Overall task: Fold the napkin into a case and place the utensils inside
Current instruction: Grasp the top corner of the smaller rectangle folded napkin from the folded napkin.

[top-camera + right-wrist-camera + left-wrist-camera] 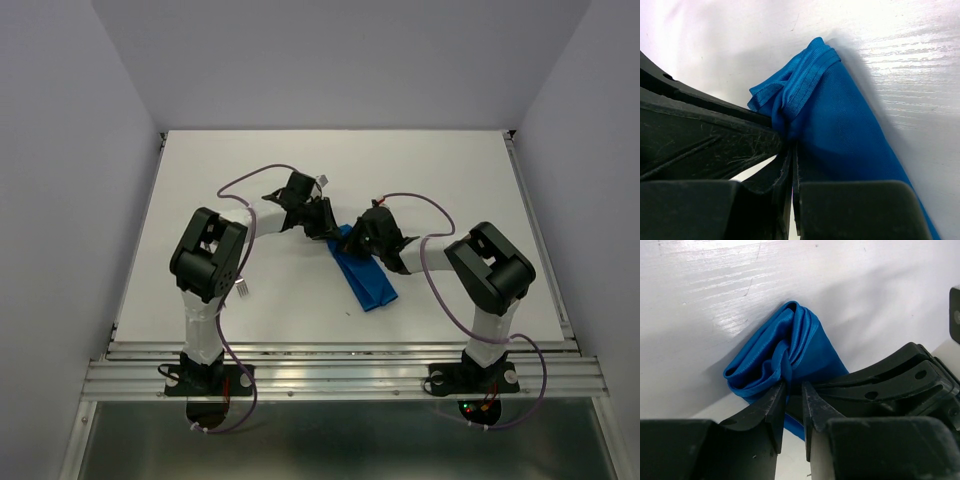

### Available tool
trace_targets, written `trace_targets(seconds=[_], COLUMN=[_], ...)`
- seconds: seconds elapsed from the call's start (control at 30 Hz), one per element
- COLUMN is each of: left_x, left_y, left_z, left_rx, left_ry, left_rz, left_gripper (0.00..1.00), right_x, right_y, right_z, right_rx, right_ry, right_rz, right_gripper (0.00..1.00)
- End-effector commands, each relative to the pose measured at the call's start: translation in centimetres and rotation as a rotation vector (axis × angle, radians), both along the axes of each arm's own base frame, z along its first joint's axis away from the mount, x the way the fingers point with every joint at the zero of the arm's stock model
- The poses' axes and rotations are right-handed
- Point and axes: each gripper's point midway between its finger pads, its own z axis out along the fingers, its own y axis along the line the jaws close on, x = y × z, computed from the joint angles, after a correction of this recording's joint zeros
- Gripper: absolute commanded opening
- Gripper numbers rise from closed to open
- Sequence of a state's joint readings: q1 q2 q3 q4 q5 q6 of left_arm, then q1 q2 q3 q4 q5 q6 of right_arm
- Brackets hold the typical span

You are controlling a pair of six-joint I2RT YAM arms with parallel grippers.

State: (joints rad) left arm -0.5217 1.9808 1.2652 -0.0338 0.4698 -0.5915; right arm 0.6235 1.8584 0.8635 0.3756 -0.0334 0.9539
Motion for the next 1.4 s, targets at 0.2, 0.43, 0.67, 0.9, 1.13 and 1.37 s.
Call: trace_targets(seconds=[0.2,0.43,0.67,0.9,1.13,1.37], left_x=[-0.4,0.2,0.2,-0.2,-0.3,0.2], left_y=[-0.4,1.1,1.5,1.7,2.1,3.2], left_z=[3.2,3.7,3.8,4.6,4.5,4.1], left_rx=[-0.104,-0.1,-0.09,-0.093,-0.073,-0.033], left_ry=[-0.016,-0.037,-0.052,-0.079,-0.094,-0.098], left_rz=[-0.041,-0.014,-0.015,-0.031,-0.031,0.024], left_gripper=[0.3,0.07,0.03,0.26,0.41,0.0], right_x=[0.1,-0.1,0.1,0.0,0.0,0.1], right_y=[0.6,0.5,0.6,0.6,0.6,0.6], right_z=[0.4,0.2,0.4,0.3,0.3,0.4], right_rx=[0.006,0.004,0.007,0.005,0.005,0.006], right_ry=[-0.021,-0.018,-0.023,-0.02,-0.02,-0.021], right_rz=[0.003,0.003,0.003,0.003,0.003,0.003], right_gripper=[0.06,0.06,0.06,0.06,0.06,0.06])
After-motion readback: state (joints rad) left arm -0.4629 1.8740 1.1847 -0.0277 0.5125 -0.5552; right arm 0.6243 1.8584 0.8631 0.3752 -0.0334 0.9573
